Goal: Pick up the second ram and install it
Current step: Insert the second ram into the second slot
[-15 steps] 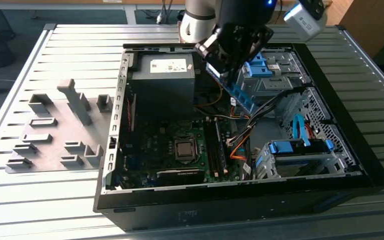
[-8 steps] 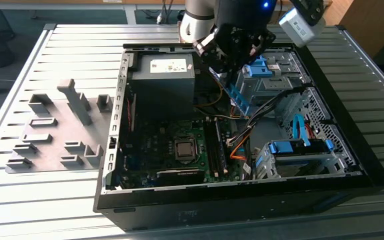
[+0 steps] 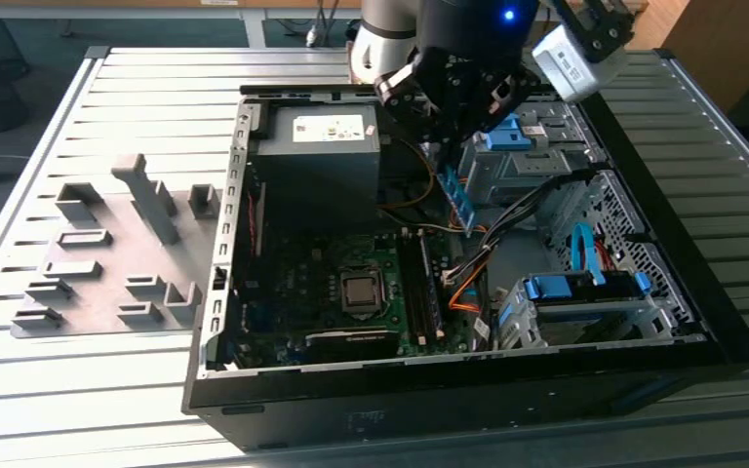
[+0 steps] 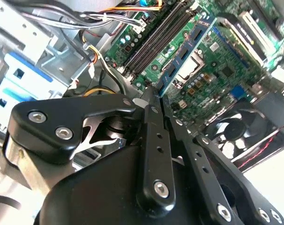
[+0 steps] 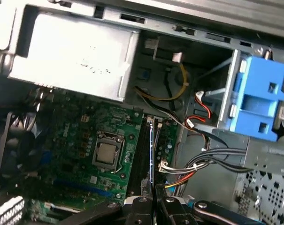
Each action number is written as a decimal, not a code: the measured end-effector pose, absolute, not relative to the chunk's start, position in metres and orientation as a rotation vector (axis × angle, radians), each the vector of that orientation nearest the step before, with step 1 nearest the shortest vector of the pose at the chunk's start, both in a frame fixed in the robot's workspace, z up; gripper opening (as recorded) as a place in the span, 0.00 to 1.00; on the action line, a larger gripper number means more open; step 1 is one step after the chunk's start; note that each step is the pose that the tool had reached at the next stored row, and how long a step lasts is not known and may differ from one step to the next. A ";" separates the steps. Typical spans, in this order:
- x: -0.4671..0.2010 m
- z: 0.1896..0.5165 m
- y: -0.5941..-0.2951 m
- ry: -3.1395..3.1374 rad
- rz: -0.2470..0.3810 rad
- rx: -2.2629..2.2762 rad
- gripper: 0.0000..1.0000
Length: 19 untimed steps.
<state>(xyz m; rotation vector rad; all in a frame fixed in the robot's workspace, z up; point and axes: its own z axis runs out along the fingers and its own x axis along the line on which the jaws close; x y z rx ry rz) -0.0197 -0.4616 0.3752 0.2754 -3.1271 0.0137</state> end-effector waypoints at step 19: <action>-0.022 0.359 -0.462 -3.134 0.007 0.032 0.14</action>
